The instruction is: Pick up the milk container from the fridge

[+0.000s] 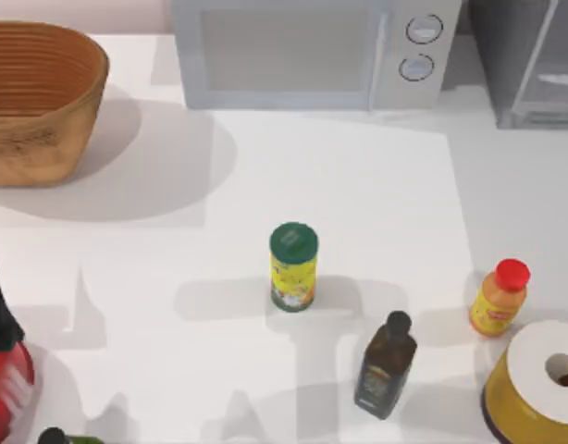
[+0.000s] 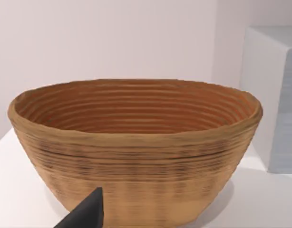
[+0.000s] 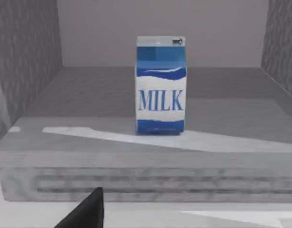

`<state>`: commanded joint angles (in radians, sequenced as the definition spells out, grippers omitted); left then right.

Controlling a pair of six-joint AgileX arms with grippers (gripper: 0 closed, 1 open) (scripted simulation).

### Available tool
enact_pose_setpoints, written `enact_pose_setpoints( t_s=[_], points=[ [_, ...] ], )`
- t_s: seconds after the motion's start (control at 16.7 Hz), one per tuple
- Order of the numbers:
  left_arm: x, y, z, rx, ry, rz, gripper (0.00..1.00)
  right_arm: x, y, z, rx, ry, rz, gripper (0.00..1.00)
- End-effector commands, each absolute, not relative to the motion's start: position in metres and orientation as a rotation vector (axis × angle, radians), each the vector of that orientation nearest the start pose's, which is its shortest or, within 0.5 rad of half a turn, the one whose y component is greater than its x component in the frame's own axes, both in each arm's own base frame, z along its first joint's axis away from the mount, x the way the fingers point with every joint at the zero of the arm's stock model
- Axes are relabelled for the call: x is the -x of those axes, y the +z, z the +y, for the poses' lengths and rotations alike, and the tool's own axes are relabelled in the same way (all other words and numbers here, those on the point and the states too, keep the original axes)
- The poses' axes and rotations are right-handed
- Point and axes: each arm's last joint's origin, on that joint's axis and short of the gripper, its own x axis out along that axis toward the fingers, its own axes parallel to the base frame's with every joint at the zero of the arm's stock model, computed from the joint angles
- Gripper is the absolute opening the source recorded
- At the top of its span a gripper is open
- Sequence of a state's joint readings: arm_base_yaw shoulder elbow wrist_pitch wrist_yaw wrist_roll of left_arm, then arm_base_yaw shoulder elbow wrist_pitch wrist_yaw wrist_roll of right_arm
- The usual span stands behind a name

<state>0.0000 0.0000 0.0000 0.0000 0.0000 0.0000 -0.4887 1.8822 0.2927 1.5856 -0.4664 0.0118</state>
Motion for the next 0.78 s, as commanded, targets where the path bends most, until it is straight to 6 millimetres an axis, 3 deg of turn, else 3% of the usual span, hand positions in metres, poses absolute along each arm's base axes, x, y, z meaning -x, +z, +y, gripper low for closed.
enact_pose_setpoints(
  t_s=[0.24,0.48,0.6,0.78],
  points=[
    [-0.106,0.160,-0.001,0.000,0.000,0.000,1.00,-0.302,0.094,-0.114,0.008,-0.007,-0.003,1.00],
    [-0.106,0.160,-0.001,0.000,0.000,0.000,1.00,-0.375,0.083,-0.106,0.010,-0.009,-0.017,1.00],
    [-0.106,0.160,-0.001,0.000,0.000,0.000,1.00,-0.398,0.076,-0.097,0.006,-0.009,-0.010,1.00],
    [-0.106,0.160,-0.001,0.000,0.000,0.000,1.00,-0.413,0.071,-0.088,0.004,-0.010,0.000,1.00]
  ],
)
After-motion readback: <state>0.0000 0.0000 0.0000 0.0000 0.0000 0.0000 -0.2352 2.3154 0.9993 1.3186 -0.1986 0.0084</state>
